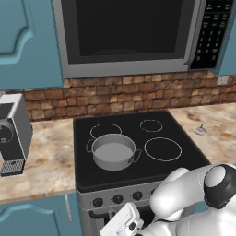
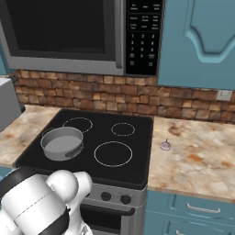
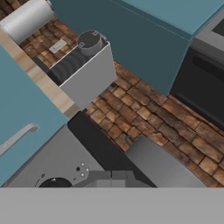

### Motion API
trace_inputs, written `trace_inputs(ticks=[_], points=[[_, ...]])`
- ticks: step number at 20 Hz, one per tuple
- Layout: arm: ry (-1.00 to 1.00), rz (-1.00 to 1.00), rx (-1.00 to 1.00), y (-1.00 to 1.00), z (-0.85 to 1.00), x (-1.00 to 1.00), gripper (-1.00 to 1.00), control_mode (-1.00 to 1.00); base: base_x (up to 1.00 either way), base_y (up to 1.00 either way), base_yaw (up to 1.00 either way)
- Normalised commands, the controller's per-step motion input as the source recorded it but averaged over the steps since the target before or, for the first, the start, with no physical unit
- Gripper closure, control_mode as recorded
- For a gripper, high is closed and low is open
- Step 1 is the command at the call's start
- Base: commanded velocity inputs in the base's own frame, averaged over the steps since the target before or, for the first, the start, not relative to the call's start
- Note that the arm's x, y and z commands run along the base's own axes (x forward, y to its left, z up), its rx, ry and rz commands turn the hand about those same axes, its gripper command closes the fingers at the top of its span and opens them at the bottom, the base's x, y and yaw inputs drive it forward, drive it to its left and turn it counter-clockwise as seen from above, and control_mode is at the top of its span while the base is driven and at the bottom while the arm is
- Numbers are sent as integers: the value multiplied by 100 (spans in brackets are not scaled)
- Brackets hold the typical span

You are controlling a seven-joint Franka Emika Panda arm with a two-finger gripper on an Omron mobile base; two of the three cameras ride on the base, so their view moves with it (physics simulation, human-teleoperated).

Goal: Turn on the burner for the pot on the stove. Wait thirty seconds for the pot to heat up. Then add the garlic to the pot.

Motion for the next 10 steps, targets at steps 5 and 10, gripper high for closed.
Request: trace_inputs(ticks=[5, 10], points=[[0, 0, 0, 0, 0, 0, 100, -100, 0, 0, 0], [0, 0, 0, 0, 0, 0, 100, -100, 0, 0, 0]])
